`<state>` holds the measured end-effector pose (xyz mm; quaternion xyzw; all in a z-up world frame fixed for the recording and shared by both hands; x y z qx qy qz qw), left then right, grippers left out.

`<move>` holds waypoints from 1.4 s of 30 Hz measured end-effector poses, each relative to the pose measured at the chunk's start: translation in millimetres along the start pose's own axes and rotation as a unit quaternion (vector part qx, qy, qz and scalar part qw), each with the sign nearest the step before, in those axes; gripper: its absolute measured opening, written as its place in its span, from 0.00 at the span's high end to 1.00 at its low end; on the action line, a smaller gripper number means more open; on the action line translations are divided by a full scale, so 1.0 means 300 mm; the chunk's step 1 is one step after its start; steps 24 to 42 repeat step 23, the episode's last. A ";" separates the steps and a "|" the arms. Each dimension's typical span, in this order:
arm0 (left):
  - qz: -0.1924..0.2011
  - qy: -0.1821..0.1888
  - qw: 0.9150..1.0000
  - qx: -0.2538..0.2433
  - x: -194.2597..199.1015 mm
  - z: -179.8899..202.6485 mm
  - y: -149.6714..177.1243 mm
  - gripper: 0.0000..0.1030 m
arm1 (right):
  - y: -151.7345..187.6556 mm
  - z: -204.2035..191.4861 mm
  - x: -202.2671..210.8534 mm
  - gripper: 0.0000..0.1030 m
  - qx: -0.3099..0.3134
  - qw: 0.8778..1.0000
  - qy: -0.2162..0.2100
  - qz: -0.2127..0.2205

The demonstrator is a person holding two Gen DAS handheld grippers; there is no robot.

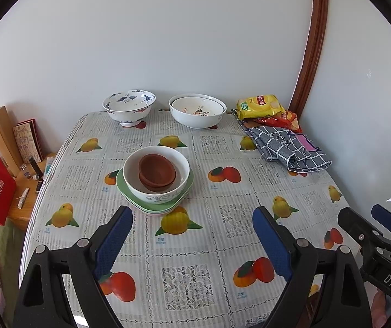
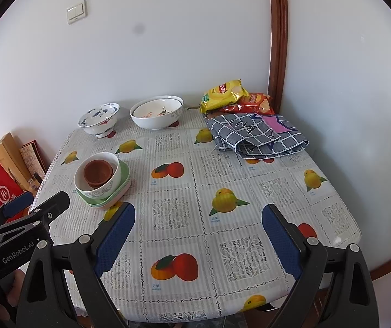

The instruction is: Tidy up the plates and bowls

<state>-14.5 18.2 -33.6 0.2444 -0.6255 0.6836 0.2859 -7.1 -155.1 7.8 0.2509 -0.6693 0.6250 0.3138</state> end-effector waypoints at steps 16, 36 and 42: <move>0.008 -0.004 1.000 -0.001 0.005 0.007 -0.007 0.13 | -0.001 0.001 0.009 0.10 -0.004 1.000 -0.004 0.003; 0.016 -0.012 1.000 -0.004 0.007 0.009 -0.015 0.12 | -0.008 -0.008 0.005 0.10 -0.003 1.000 -0.008 0.004; 0.016 -0.012 1.000 -0.004 0.007 0.009 -0.015 0.12 | -0.008 -0.008 0.005 0.10 -0.003 1.000 -0.008 0.004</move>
Point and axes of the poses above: each gripper's, at about its wrist camera, not at the fingertips, and x roughly against the way its jaws point, z to its right, y to its underside, the point moved 3 cm from there along -x, roughly the way its jaws point, and after that the axes turned 1 degree about y, right-handed, at the moved point
